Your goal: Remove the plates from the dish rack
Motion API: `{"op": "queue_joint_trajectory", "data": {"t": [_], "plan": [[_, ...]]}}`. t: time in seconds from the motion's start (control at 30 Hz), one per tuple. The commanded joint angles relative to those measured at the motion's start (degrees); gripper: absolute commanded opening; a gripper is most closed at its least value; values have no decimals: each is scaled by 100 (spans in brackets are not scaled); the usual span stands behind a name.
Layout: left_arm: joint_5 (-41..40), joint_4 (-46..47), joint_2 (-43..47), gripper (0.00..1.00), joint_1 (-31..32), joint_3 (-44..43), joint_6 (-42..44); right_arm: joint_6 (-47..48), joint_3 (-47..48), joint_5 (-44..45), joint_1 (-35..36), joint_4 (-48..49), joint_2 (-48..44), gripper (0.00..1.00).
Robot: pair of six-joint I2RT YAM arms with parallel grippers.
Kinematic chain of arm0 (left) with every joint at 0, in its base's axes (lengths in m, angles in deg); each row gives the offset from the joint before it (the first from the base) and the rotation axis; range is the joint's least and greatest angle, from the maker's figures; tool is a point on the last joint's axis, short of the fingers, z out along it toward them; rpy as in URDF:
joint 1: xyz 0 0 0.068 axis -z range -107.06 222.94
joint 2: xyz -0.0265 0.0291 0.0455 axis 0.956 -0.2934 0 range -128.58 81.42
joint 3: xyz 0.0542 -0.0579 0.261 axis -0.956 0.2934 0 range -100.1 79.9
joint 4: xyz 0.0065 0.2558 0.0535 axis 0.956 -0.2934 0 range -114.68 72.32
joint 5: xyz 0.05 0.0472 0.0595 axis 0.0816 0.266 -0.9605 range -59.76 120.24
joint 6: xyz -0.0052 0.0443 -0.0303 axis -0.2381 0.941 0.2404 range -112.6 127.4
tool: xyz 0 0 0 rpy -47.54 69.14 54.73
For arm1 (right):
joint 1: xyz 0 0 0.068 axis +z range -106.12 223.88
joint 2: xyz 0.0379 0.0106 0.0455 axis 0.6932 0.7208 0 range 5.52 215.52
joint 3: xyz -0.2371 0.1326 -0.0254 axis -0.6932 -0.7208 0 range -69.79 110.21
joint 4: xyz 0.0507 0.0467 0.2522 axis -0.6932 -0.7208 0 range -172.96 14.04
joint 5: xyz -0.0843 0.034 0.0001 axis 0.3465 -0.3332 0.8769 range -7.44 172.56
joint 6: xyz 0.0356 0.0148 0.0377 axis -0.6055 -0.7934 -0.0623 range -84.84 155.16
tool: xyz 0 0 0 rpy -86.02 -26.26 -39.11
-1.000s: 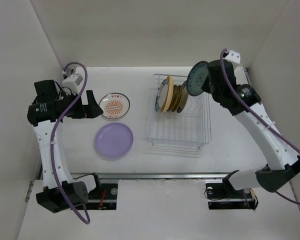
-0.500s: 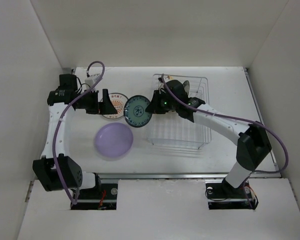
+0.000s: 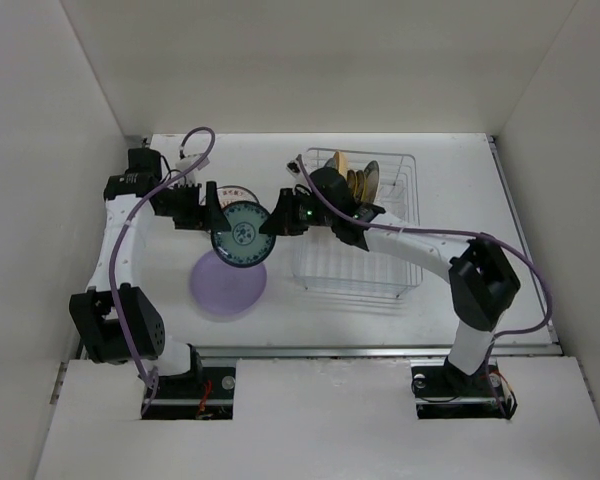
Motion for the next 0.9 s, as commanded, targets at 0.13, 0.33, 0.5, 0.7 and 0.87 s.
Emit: {"op": "queue_joint_trajectory", "data": {"t": [0.13, 0.33, 0.5, 0.7, 0.87], "plan": [[447, -630, -32, 37, 114, -176, 524, -64, 348, -329, 124, 602, 75, 0], [324, -1167, -138, 0, 114, -528, 578, -11, 585, -268, 124, 462, 127, 0], [552, -1580, -138, 0, 114, -730, 657, 156, 814, -268, 124, 198, 233, 0], [597, -1467, -76, 0, -8, -731, 526, 218, 1060, -215, 124, -231, 417, 18], [456, -1833, -286, 0, -472, -1019, 332, 218, 1534, -13, 124, -1014, 743, 60]]}}
